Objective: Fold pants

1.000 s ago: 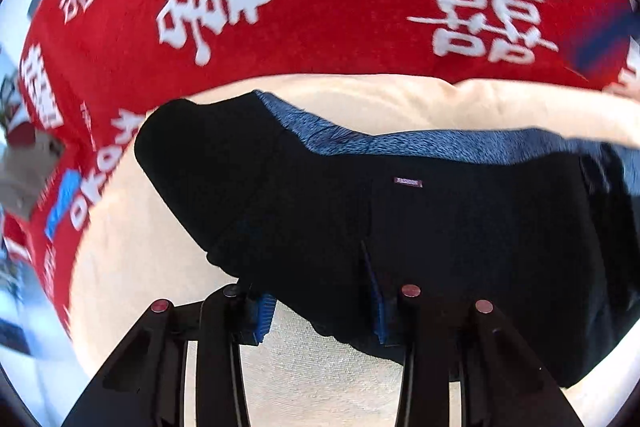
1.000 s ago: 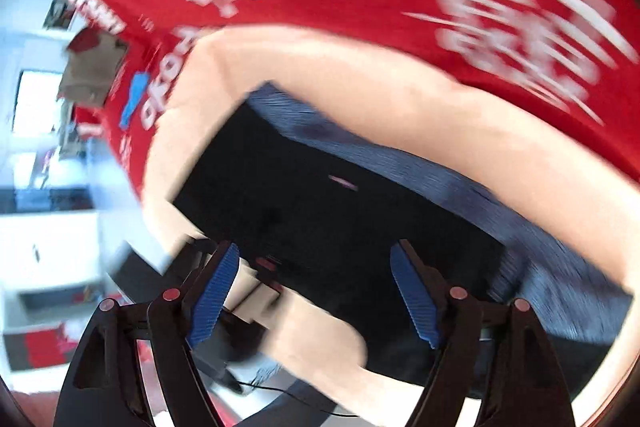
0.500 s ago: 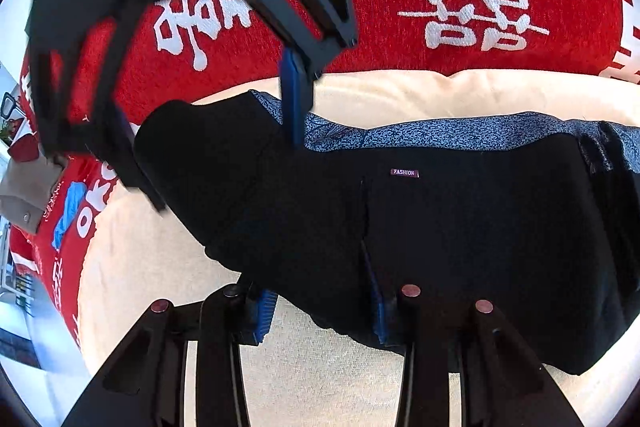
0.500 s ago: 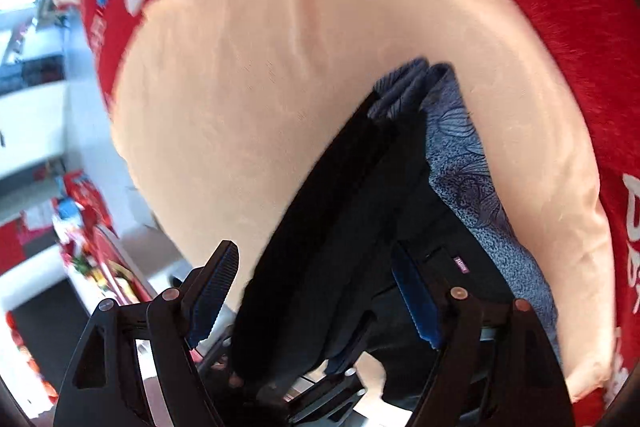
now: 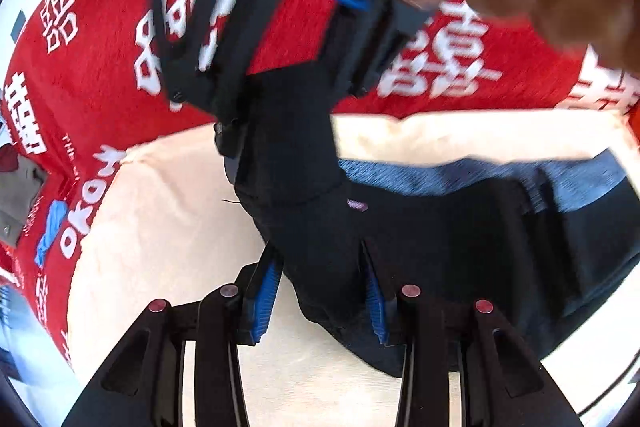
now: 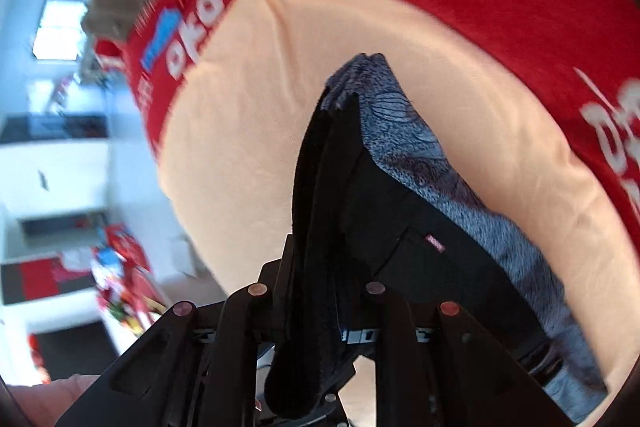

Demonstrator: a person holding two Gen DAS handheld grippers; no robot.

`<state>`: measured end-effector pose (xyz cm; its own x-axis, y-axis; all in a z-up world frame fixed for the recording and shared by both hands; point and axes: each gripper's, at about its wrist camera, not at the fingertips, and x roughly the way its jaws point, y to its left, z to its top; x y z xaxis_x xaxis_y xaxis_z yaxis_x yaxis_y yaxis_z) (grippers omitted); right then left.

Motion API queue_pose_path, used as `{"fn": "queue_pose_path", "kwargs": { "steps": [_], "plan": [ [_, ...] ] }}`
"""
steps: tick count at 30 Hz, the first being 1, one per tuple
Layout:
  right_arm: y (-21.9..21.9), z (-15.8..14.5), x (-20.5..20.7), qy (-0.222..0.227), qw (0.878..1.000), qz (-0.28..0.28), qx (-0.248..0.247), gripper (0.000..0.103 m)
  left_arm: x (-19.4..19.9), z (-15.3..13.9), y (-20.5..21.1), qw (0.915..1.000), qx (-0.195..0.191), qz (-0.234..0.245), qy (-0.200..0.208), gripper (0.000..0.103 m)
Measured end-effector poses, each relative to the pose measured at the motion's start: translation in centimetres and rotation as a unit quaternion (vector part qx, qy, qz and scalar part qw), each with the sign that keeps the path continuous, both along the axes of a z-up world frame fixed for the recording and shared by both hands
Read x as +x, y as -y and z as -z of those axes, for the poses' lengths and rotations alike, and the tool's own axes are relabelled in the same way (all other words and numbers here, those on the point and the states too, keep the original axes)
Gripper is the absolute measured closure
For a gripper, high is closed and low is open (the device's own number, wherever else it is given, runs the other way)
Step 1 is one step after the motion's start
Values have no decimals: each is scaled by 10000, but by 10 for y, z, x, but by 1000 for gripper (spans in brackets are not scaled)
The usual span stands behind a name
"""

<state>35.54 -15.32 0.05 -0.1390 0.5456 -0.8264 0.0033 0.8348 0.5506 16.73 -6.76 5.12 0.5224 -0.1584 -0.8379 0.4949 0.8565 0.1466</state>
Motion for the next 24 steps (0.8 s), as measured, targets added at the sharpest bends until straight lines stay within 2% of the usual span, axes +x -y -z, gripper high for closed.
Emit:
{"fn": "queue_pose_path", "kwargs": {
  "steps": [4, 7, 10, 14, 19, 24],
  "plan": [
    [52, -31, -30, 381, 9960, 604, 537, 85, -12, -28, 21, 9992, -334, 215, 9, 63],
    [98, -49, -59, 588, 9876, 1174, 864, 85, -26, -45, 45, 9978, -473, 472, 28, 63],
    [145, -68, -95, 807, 9780, 1655, 983, 85, -47, -61, 79, 9948, -561, 848, 16, 63],
    [212, -85, -155, 1008, 9623, 2312, 1014, 85, -85, -71, 137, 9868, -620, 1493, -58, 63],
    [288, -73, -234, 966, 9393, 3110, 1080, 85, -138, -57, 205, 9737, -362, 2246, -121, 63],
    [344, -35, -299, 761, 9178, 3766, 1003, 85, -185, -22, 258, 9586, -36, 2825, -357, 63]
  ]
}}
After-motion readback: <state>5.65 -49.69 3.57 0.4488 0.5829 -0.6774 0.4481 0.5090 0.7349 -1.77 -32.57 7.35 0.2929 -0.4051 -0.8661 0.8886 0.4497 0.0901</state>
